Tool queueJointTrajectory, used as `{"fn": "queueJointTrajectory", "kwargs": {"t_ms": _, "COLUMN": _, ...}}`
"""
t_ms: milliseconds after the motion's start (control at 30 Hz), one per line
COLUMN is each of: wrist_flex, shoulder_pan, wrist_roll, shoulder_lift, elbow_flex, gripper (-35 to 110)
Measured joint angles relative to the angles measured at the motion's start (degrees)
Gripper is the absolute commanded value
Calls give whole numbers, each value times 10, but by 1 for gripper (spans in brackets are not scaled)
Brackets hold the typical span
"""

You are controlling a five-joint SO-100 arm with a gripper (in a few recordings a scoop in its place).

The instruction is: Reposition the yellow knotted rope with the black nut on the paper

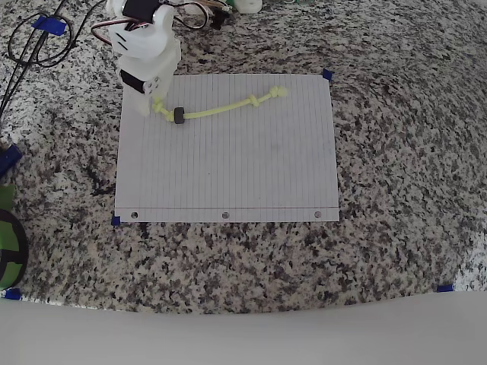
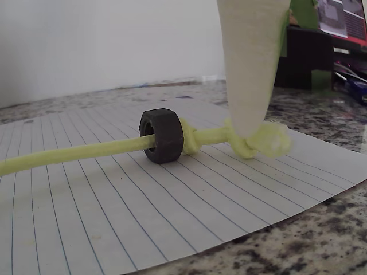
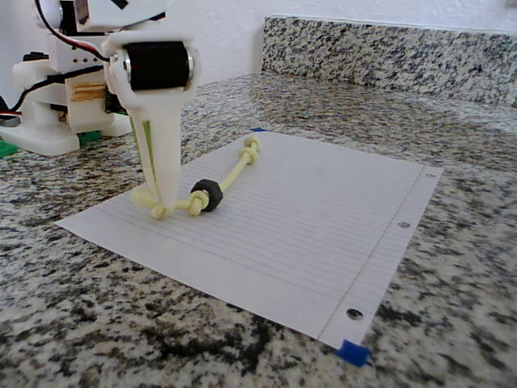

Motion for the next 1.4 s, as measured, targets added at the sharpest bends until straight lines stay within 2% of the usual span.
{"fn": "queueJointTrajectory", "kwargs": {"t_ms": 700, "wrist_flex": 29, "shoulder_pan": -1, "wrist_roll": -4, "shoulder_lift": -80, "elbow_flex": -50, "gripper": 31}}
{"fn": "queueJointTrajectory", "kwargs": {"t_ms": 933, "wrist_flex": 18, "shoulder_pan": 4, "wrist_roll": -4, "shoulder_lift": -86, "elbow_flex": -52, "gripper": 23}}
{"fn": "queueJointTrajectory", "kwargs": {"t_ms": 1033, "wrist_flex": 15, "shoulder_pan": 4, "wrist_roll": -7, "shoulder_lift": -86, "elbow_flex": -55, "gripper": 15}}
{"fn": "queueJointTrajectory", "kwargs": {"t_ms": 1100, "wrist_flex": 10, "shoulder_pan": 4, "wrist_roll": -4, "shoulder_lift": -86, "elbow_flex": -55, "gripper": 1}}
{"fn": "queueJointTrajectory", "kwargs": {"t_ms": 1400, "wrist_flex": 9, "shoulder_pan": 9, "wrist_roll": -5, "shoulder_lift": -87, "elbow_flex": -55, "gripper": 0}}
